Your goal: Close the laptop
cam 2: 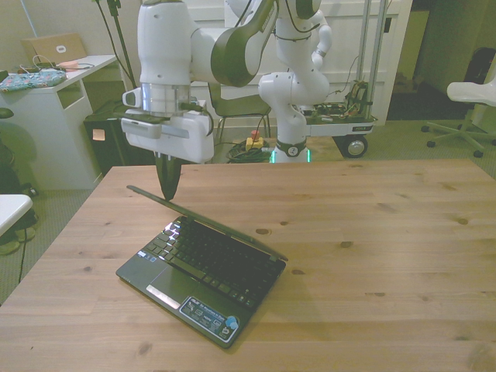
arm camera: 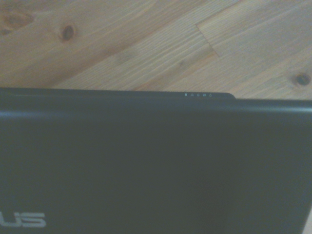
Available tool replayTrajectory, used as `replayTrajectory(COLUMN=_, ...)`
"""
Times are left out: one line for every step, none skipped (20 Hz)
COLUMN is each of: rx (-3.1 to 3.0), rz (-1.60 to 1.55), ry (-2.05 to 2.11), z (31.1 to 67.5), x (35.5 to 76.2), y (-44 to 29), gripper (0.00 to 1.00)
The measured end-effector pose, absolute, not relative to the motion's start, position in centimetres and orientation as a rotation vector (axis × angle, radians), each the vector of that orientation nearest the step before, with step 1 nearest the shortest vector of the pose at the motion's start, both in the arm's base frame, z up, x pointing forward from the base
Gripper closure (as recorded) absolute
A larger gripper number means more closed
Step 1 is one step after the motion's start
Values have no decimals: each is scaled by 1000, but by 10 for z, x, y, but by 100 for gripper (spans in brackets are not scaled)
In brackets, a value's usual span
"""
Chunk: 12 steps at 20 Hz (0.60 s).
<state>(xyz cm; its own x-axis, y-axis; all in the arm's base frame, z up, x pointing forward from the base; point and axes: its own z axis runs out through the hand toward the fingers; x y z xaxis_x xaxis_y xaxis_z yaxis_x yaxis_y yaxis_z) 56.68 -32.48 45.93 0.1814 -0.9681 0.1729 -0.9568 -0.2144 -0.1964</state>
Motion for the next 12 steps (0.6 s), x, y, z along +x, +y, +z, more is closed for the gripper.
replayTrajectory(rx=-2386, rz=-397, ry=1941, z=453, x=571, y=-327, gripper=100)
replayTrajectory(rx=-2392, rz=-391, ry=1942, z=447, x=576, y=-329, gripper=100)
replayTrajectory(rx=-2398, rz=-384, ry=1942, z=441, x=581, y=-330, gripper=100)
replayTrajectory(rx=-2405, rz=-377, ry=1941, z=434, x=586, y=-330, gripper=100)
replayTrajectory(rx=-2411, rz=-373, ry=1938, z=427, x=591, y=-329, gripper=100)
replayTrajectory(rx=-2417, rz=-368, ry=1934, z=419, x=595, y=-327, gripper=100)
replayTrajectory(rx=-2421, rz=-359, ry=1931, z=412, x=599, y=-326, gripper=100)
replayTrajectory(rx=-2424, rz=-349, ry=1928, z=405, x=603, y=-324, gripper=100)
replayTrajectory(rx=-2429, rz=-345, ry=1923, z=400, x=605, y=-322, gripper=100)
replayTrajectory(rx=-2432, rz=-345, ry=1917, z=398, x=607, y=-319, gripper=100)
replayTrajectory(rx=-2435, rz=-351, ry=1910, z=400, x=609, y=-317, gripper=100)
replayTrajectory(rx=-2436, rz=-361, ry=1901, z=404, x=610, y=-314, gripper=100)
